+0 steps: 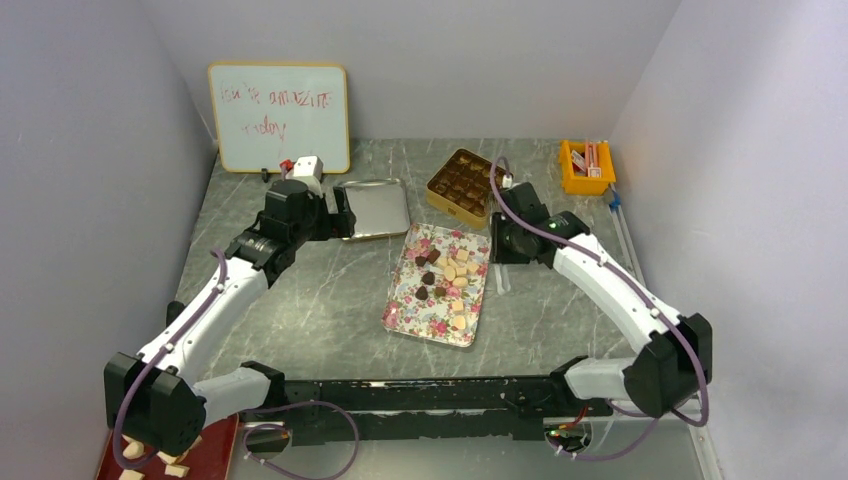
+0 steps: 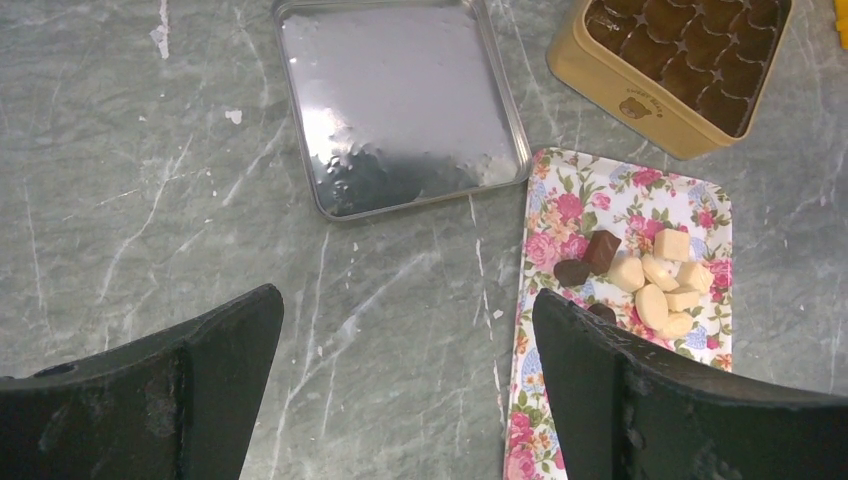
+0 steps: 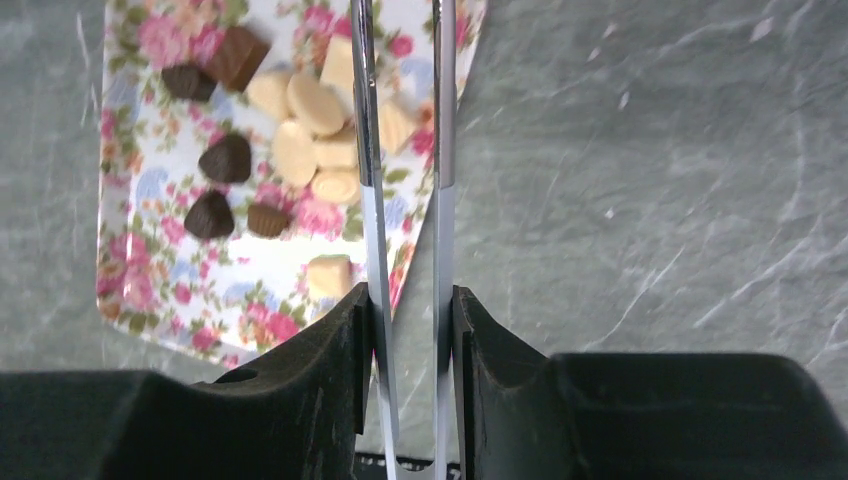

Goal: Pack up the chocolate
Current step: Pick up the clamp at the center of the board, then pick up the fake chocolate from the plate.

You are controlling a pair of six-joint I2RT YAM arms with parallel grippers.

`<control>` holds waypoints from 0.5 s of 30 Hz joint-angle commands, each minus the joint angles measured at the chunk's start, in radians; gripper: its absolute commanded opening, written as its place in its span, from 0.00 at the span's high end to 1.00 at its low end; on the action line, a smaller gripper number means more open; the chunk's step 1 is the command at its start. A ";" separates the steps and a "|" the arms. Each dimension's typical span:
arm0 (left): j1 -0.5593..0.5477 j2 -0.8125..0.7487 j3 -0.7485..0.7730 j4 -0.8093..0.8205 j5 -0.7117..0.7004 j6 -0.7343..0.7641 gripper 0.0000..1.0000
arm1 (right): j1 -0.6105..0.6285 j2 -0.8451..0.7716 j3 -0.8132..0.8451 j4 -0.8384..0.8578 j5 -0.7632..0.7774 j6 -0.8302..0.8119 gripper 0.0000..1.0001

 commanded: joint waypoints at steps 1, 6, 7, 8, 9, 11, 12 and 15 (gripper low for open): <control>0.003 -0.036 0.033 0.002 0.036 -0.021 0.00 | 0.077 -0.066 -0.038 -0.091 0.025 0.086 0.66; 0.003 -0.038 0.031 0.004 0.052 -0.024 0.00 | 0.187 -0.099 -0.084 -0.132 0.041 0.161 0.62; 0.003 -0.039 0.033 0.004 0.055 -0.025 0.00 | 0.209 -0.103 -0.091 -0.138 0.049 0.181 0.62; 0.003 -0.040 0.033 0.003 0.056 -0.025 0.00 | 0.231 -0.106 -0.096 -0.145 0.056 0.197 0.61; 0.004 -0.041 0.033 0.003 0.059 -0.025 0.00 | 0.252 -0.107 -0.100 -0.149 0.062 0.210 0.61; 0.003 -0.044 0.031 0.002 0.060 -0.025 0.00 | 0.285 -0.106 -0.102 -0.157 0.073 0.231 0.61; 0.003 -0.047 0.030 0.002 0.058 -0.025 0.00 | 0.300 -0.103 -0.102 -0.158 0.076 0.239 0.61; 0.004 -0.050 0.024 0.000 0.057 -0.024 0.00 | 0.348 -0.086 -0.094 -0.166 0.083 0.265 0.61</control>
